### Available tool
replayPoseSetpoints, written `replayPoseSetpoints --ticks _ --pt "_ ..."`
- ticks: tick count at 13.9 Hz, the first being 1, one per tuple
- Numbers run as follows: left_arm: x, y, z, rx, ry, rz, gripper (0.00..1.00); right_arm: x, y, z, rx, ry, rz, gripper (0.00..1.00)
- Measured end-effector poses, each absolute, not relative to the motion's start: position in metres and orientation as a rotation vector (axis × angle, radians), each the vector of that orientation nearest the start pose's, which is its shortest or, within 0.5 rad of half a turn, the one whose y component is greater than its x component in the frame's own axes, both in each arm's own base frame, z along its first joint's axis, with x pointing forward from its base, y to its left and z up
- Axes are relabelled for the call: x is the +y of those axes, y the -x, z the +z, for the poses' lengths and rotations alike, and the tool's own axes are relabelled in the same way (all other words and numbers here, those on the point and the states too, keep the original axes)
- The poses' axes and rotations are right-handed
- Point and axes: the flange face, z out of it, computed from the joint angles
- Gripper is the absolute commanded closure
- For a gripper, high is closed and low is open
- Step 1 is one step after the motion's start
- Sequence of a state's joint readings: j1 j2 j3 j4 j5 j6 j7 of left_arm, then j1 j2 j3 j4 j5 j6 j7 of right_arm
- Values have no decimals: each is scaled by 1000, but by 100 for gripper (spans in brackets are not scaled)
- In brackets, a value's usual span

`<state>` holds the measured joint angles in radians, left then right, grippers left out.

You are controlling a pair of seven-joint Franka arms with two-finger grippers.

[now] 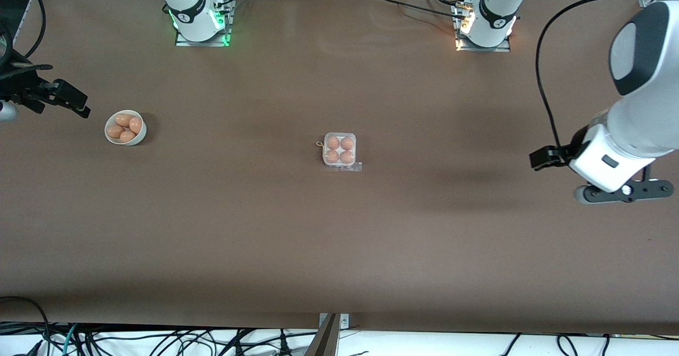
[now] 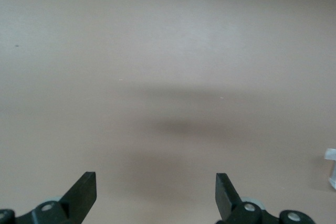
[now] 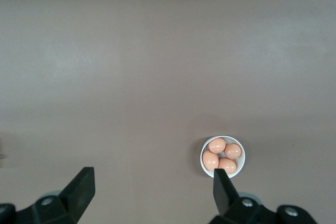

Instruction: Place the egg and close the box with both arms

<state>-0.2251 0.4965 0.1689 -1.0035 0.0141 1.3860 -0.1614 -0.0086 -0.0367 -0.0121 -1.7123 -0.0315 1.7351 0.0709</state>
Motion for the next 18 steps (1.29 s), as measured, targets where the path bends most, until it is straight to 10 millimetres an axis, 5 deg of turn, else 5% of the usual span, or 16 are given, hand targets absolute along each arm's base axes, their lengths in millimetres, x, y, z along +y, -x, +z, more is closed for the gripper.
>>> replayPoseSetpoints --ticks 4,6,13,18 --pt "13 -666 586 -88 3053 91 0 -14 -555 592 138 3166 -96 0" --pt "32 -656 589 -74 3067 16 0 -14 -555 592 138 3166 -96 0" --pt "1 -599 584 10 3115 -7 0 -14 -555 592 138 3166 -96 0" --pt "-11 -582 578 8 3125 12 0 -15 -555 592 138 3166 -96 0"
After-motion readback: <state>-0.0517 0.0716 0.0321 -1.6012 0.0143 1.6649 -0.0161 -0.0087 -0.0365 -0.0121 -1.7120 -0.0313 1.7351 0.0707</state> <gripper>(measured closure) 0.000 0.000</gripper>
